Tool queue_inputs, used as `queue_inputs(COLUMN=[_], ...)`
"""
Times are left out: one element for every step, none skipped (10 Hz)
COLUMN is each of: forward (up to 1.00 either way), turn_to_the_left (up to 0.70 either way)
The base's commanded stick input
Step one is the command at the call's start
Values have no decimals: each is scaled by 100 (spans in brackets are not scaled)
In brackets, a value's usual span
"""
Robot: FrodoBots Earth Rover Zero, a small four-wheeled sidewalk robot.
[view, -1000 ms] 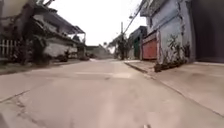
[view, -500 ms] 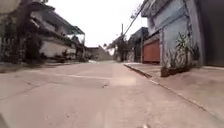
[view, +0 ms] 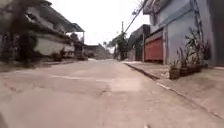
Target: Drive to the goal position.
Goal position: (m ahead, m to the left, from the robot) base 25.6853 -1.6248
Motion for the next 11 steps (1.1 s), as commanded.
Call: queue_inputs(forward=[100,100,100,100,100,100,100,100,100,100,100], turn_to_the_left=[2,2,2,2,2,2,2,2,2,2,2])
